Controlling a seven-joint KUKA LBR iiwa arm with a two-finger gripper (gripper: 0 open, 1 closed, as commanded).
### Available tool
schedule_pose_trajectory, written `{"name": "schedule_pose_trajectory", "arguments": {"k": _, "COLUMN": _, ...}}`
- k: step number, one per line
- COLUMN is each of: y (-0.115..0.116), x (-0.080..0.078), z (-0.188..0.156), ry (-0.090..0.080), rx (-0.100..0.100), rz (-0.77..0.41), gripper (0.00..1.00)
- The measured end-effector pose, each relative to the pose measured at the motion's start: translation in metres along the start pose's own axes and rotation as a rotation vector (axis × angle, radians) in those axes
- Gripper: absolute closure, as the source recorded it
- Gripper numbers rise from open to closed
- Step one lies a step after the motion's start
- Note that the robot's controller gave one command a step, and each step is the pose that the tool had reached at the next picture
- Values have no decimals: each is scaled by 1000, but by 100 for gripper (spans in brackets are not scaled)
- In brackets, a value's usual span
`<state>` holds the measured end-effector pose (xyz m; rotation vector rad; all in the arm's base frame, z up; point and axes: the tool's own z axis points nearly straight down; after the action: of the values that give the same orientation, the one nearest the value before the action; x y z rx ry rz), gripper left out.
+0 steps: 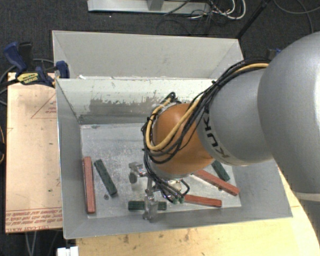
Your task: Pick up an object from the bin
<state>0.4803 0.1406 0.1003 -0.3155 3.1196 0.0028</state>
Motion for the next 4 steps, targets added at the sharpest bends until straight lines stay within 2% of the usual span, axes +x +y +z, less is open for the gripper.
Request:
{"name": "schedule_pose_trajectory", "arguments": {"k": 1, "y": -14, "x": -1, "z": 28, "ry": -12, "rx": -1, "rz": -74, "gripper": 0}}
{"name": "schedule_pose_trajectory", "arguments": {"k": 2, "y": -14, "x": -6, "z": 26, "ry": -9, "rx": -1, "rz": -70, "gripper": 0}}
{"name": "schedule_pose_trajectory", "arguments": {"k": 3, "y": -14, "x": -2, "z": 28, "ry": 4, "rx": -1, "rz": -71, "gripper": 100}}
{"name": "schedule_pose_trajectory", "arguments": {"k": 4, "y": -14, "x": -2, "z": 28, "ry": 5, "rx": 0, "rz": -69, "gripper": 100}}
